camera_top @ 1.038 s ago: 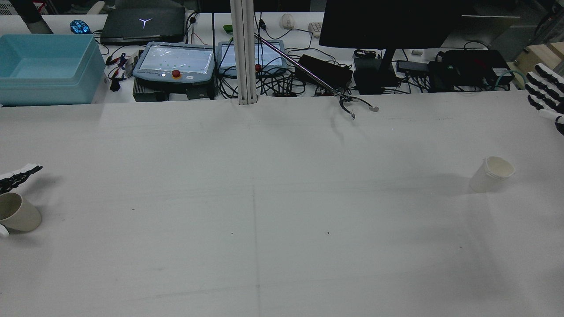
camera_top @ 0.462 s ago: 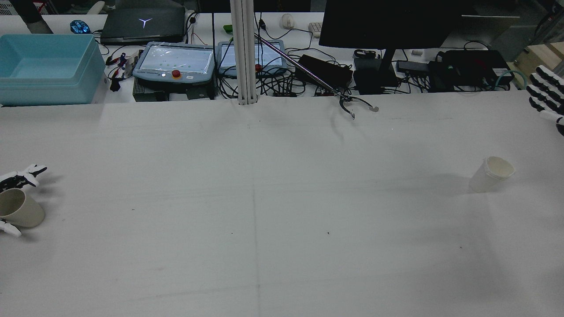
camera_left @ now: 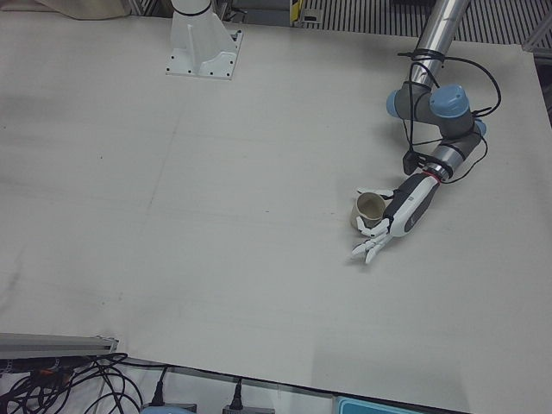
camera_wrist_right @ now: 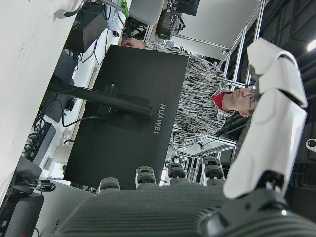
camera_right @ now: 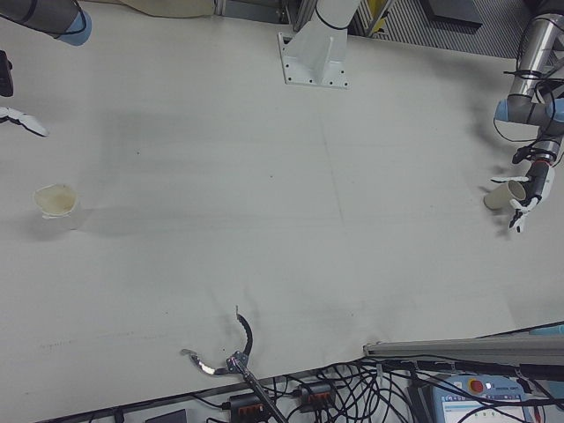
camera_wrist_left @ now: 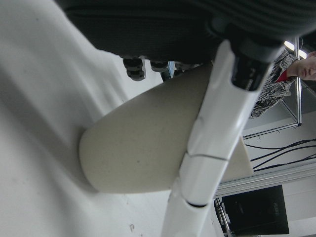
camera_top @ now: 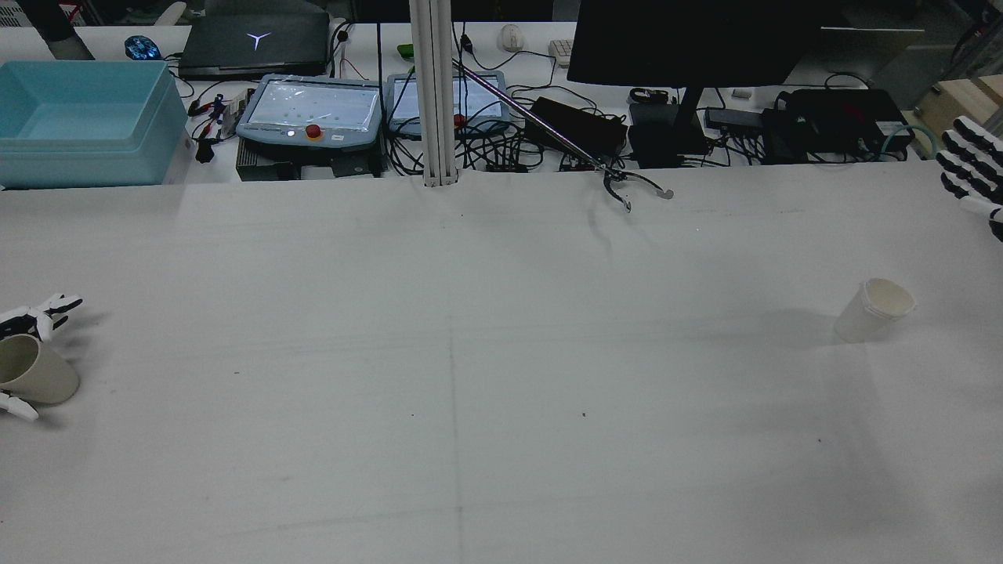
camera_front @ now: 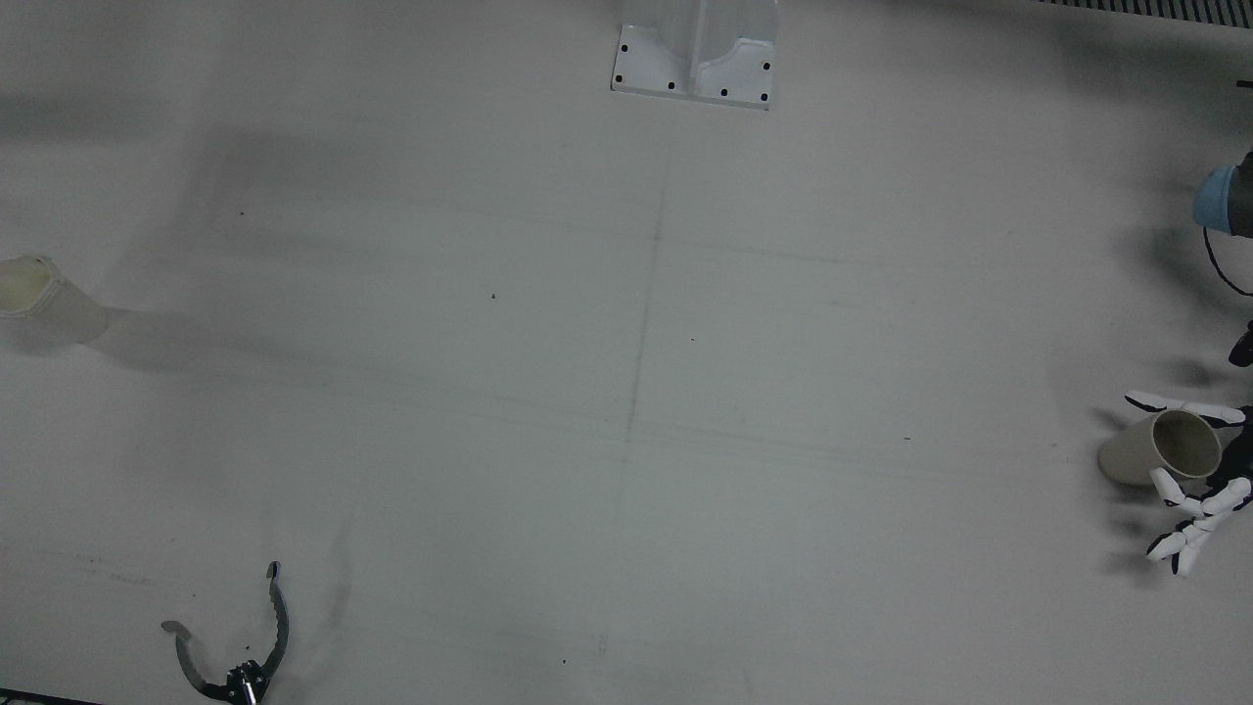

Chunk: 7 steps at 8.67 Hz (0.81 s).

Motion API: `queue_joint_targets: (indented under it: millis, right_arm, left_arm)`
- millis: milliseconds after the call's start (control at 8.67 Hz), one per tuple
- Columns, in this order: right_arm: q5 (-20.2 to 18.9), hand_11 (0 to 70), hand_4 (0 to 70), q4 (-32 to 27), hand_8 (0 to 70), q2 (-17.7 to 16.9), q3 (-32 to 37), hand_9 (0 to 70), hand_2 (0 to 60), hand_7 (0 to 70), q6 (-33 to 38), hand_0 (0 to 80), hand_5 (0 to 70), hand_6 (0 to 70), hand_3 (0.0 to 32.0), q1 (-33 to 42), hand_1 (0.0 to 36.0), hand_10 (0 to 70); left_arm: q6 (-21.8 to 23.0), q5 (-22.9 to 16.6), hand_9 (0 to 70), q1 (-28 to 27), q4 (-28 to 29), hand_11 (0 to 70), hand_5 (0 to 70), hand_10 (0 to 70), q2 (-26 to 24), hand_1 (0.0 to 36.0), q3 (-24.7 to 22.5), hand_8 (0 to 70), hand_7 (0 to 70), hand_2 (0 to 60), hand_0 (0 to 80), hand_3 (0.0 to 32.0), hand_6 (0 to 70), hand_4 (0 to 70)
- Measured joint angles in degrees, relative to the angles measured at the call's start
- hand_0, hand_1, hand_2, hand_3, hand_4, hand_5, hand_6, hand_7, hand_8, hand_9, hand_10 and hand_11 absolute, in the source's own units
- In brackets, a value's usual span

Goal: Pour water
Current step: 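Reach the right hand to the white paper cup and grasp it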

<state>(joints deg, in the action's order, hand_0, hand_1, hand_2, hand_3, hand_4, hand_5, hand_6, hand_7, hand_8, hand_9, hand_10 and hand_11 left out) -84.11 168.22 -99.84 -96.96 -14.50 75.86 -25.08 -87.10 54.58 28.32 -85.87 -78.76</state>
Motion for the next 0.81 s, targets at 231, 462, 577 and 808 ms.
queue_joint_targets:
  millis: [231,462,577,808]
  right_arm:
    - [-0.20,0.0,0.0,-0.08,2.1,-0.20,-0.07,3.3,25.0,0.0,2.09,49.0,6.1,6.5,0.0,0.31,22.9,0.0]
    - [-0.60,0.0,0.0,-6.25,2.6,-0.45,6.32,3.3,30.6,0.0,3.29,51.6,7.3,9.7,0.0,0.24,26.5,0.0]
    - [-0.71,0.0,0.0,-12.84,3.4,-0.32,12.70,4.0,32.5,2.9,3.47,52.1,7.5,11.9,0.0,0.03,26.9,0.0]
    - [-0.78,0.0,0.0,-23.37,2.9,0.76,24.40,3.6,32.3,1.0,3.25,51.7,7.4,10.9,0.0,-1.33,26.8,0.0]
  left_arm:
    - [4.30,0.04,0.5,0.12,-3.57,9.3,70.0,3.1,0.09,36.0,-3.79,1.4,9.6,60.0,80.0,0.0,11.1,24.3]
    - [8.81,1.00,0.6,0.14,-9.42,9.3,70.0,3.2,0.07,36.0,-10.03,1.6,10.0,60.0,80.0,0.0,11.5,25.0]
    - [10.69,1.79,0.6,0.12,-13.03,9.3,70.0,3.1,0.01,36.0,-13.46,1.5,10.0,60.0,80.0,0.0,11.4,24.8]
    - [12.90,2.49,0.5,0.10,-20.13,9.0,70.0,2.9,-0.10,36.0,-19.99,1.4,9.7,60.0,80.0,0.0,10.9,24.3]
